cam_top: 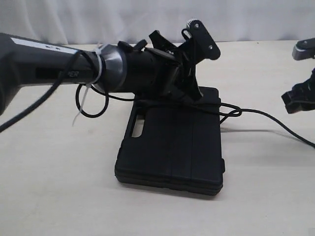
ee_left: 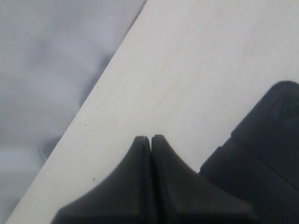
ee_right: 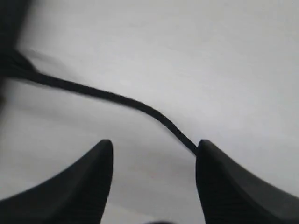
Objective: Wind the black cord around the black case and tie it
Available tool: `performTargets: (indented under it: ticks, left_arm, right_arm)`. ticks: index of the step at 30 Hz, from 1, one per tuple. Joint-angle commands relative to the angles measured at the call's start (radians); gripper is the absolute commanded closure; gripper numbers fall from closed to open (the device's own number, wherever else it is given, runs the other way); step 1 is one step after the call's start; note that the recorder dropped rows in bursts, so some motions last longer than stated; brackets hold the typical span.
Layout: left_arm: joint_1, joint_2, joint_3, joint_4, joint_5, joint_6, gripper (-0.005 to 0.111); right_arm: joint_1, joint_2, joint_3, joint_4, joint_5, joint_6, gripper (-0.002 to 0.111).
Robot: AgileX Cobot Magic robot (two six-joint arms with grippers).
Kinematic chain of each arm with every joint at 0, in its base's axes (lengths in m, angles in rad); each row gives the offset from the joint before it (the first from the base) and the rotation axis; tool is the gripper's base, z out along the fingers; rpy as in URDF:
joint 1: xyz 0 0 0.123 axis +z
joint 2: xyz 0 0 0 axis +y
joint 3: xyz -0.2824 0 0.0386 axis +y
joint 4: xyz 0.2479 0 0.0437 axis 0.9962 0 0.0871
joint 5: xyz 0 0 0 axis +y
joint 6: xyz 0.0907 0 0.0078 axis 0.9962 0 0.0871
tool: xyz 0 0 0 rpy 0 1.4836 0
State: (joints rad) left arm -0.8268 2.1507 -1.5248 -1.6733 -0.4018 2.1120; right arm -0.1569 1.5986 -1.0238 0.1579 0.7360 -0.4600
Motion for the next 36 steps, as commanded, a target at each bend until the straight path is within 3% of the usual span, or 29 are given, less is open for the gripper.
performTargets:
  ticks: [1, 8, 14, 20, 24, 28, 36]
  left_arm:
    - [0.023, -0.091, 0.036, -0.071, 0.026, 0.032, 0.107]
    - [0.115, -0.242, 0.176, -0.071, 0.147, -0.051, 0.107]
    - [0.236, -0.373, 0.29, -0.071, 0.299, -0.2, 0.107]
    - [0.383, -0.496, 0.417, -0.071, 0.634, -0.242, 0.107]
    - [0.453, -0.582, 0.483, -0.071, 0.654, -0.259, 0.107]
    - [0.505, -0.683, 0.53, -0.071, 0.67, -0.301, 0.107]
    - [0.512, -0.91, 0.597, -0.071, 0.667, -0.332, 0.107]
  right_arm:
    - [-0.002, -0.083, -0.004, 0.212, -0.033, -0.116, 0.061]
    - [-0.002, -0.227, 0.0, 0.45, -0.024, -0.201, 0.104]
    - [-0.002, -0.274, 0.116, 0.59, -0.039, -0.258, 0.104]
    - [0.076, -0.311, 0.201, 0.648, -0.126, -0.309, 0.104]
    - [0.161, -0.404, 0.201, 0.62, -0.187, -0.311, 0.104]
    - [0.184, -0.524, 0.218, 0.608, -0.258, -0.3, 0.104]
    - [0.184, -0.785, 0.289, 0.616, -0.389, -0.266, 0.104]
